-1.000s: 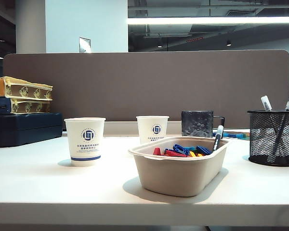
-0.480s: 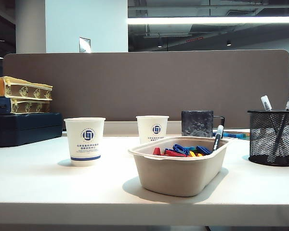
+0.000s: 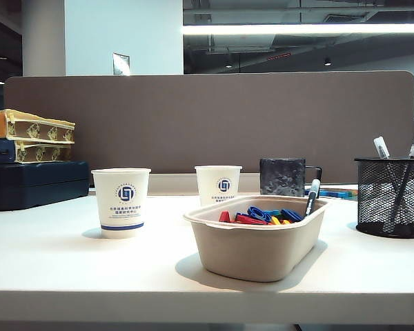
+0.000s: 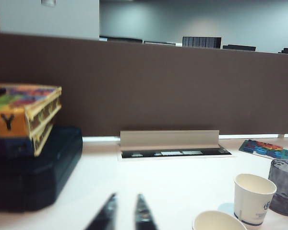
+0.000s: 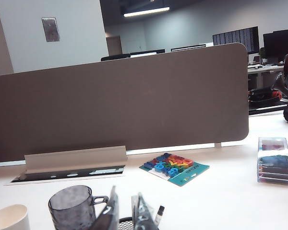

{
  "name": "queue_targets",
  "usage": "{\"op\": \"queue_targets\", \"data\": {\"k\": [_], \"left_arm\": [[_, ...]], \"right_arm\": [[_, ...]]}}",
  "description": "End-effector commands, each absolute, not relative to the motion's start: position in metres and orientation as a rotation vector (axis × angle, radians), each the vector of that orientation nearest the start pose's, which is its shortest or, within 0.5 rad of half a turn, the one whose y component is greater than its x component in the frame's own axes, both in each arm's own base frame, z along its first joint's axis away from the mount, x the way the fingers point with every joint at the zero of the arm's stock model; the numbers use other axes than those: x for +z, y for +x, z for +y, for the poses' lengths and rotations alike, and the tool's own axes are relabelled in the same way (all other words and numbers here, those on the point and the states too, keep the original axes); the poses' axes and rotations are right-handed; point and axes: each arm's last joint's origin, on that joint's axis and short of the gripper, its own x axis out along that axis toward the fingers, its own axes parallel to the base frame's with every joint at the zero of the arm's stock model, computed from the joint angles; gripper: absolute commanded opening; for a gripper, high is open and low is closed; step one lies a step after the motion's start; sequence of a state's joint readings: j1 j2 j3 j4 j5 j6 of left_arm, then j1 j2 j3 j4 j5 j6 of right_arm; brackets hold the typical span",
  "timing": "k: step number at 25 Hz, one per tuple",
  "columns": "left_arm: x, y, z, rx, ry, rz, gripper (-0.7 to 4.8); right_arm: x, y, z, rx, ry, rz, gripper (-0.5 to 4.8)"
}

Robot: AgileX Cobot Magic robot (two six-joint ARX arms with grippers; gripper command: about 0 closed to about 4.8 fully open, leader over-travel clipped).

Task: Pick up one pen and put it in the pen container.

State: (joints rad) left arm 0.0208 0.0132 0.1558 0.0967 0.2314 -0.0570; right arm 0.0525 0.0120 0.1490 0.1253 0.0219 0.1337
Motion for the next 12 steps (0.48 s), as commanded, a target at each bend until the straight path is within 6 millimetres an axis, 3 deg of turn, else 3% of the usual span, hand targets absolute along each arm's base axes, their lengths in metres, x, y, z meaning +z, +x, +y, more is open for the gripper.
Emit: {"op": "queue_targets", "data": {"k": [1, 7, 12], "left_arm": [[0.242, 0.083, -0.006, -0.244, 0.003, -0.253, 0.35], [0.261, 0.095, -0.008, -0.347, 0.003, -0.198, 0.36], [0.274, 0.115, -0.012, -0.445, -0.026, -0.138, 0.35]], "right_arm": [[0.236, 0.084, 0.005, 0.094, 0.128, -0.263, 0.54], [0.257, 0.096, 0.008, 0.160, 0.096, -0.194, 0.54], [0.280, 0.115, 0.014, 0.344, 0.083, -0.120, 0.54]]}}
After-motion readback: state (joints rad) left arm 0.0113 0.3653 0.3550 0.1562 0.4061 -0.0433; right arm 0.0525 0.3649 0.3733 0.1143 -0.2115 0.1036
